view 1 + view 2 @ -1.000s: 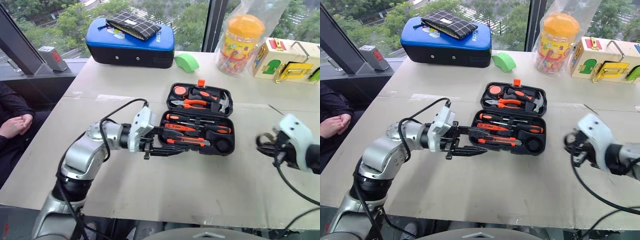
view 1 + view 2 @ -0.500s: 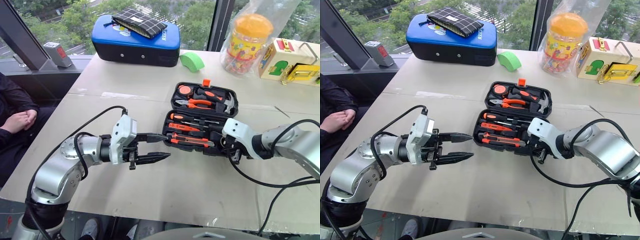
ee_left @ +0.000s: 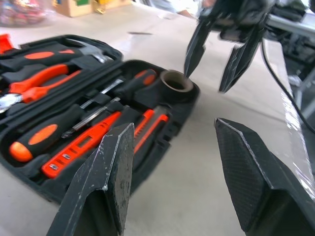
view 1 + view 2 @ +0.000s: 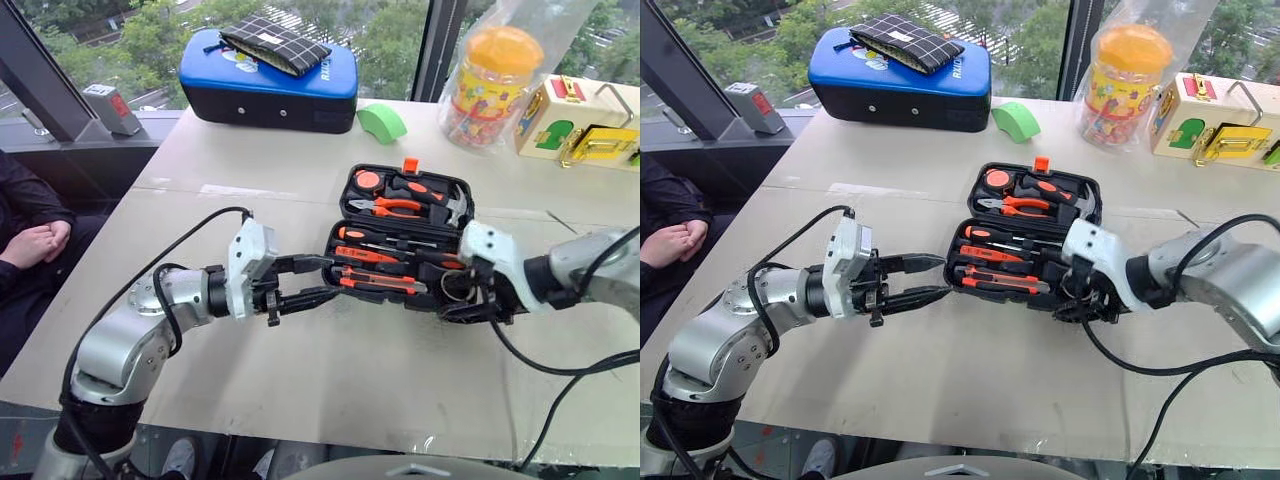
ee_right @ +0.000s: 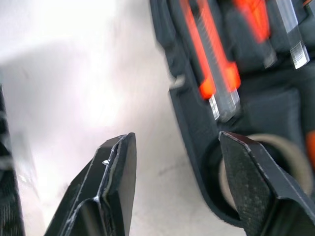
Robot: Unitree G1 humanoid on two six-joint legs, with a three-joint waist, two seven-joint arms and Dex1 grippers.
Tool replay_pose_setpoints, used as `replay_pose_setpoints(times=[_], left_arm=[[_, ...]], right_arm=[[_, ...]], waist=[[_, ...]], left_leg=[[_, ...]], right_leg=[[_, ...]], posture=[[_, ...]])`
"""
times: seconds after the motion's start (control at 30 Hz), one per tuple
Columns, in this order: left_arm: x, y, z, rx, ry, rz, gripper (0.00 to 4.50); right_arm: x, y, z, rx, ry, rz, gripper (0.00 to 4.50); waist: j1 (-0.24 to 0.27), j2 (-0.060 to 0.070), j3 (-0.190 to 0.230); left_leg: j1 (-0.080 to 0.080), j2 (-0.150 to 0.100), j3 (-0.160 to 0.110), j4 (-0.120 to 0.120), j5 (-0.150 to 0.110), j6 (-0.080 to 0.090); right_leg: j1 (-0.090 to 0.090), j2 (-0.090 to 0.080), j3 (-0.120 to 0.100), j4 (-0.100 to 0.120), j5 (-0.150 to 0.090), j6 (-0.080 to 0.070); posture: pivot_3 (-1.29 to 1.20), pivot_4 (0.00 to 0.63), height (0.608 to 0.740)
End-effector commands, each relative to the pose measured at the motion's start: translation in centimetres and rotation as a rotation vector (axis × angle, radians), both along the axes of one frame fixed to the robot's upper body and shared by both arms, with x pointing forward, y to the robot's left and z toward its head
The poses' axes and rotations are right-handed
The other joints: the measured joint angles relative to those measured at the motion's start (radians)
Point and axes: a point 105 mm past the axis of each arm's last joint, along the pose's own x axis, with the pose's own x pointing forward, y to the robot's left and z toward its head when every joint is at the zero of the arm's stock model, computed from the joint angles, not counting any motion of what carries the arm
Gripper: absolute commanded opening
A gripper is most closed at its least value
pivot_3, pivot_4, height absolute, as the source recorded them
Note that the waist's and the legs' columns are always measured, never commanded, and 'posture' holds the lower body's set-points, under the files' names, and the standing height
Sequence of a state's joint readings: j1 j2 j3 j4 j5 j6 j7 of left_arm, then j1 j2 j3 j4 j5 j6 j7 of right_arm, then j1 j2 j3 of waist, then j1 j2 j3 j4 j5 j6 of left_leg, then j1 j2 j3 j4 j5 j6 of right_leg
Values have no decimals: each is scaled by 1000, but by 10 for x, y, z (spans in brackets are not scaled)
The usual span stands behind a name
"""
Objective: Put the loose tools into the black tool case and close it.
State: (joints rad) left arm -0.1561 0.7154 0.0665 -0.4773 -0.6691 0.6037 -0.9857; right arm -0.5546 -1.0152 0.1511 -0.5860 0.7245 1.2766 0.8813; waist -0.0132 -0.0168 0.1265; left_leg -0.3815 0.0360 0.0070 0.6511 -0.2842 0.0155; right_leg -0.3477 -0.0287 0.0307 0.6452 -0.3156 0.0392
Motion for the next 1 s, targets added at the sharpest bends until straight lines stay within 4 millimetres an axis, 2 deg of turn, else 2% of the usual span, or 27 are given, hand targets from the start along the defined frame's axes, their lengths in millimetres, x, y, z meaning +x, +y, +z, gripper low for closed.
replay_pose_setpoints(times=[0.03,0.1,0.23,0.33,0.47,0.63,0.8,1.0], left_arm=[[3,-2,6,-27,-12,4,2596],[4,0,5,-15,-20,6,2596],[6,2,5,-7,-27,13,2596],[3,3,3,-2,-23,12,2596],[0,4,2,2,-23,14,2596],[-5,3,1,16,-28,-5,2596],[-8,3,-1,28,-33,-17,2596],[-10,3,-4,28,-31,-17,2596]], right_arm=[[7,-2,2,9,-47,-47,2723],[11,-2,-1,15,-52,-76,2723],[34,-10,-7,-46,-164,-154,2723],[29,-7,-7,-35,-143,-122,1974],[22,-9,-13,-61,-102,-87,39],[22,-11,-17,-86,-96,-84,39],[28,-18,-30,-176,-121,-97,39],[24,-16,-41,-215,-85,-25,39]], waist=[[0,0,0],[0,0,0],[0,1,1],[1,1,1],[1,1,1],[0,1,1],[0,2,1],[0,2,1]], left_leg=[[0,0,0,0,0,0],[0,0,0,0,0,0],[0,0,0,0,0,0],[-1,0,0,0,0,0],[-1,0,0,0,0,0],[-1,0,0,0,0,0],[-1,0,-1,0,0,0],[-1,0,-1,0,0,0]], right_leg=[[0,0,0,0,0,0],[0,0,0,0,0,0],[0,0,-1,0,0,0],[-1,0,-1,0,0,0],[-1,0,-1,0,0,0],[0,-1,-1,0,0,0],[-1,-1,-1,0,0,0],[-1,-2,-1,-1,0,0]], posture=[[0,150,740],[0,150,740],[0,150,740],[0,150,740],[0,150,740],[0,150,740],[0,150,740],[0,150,740]])
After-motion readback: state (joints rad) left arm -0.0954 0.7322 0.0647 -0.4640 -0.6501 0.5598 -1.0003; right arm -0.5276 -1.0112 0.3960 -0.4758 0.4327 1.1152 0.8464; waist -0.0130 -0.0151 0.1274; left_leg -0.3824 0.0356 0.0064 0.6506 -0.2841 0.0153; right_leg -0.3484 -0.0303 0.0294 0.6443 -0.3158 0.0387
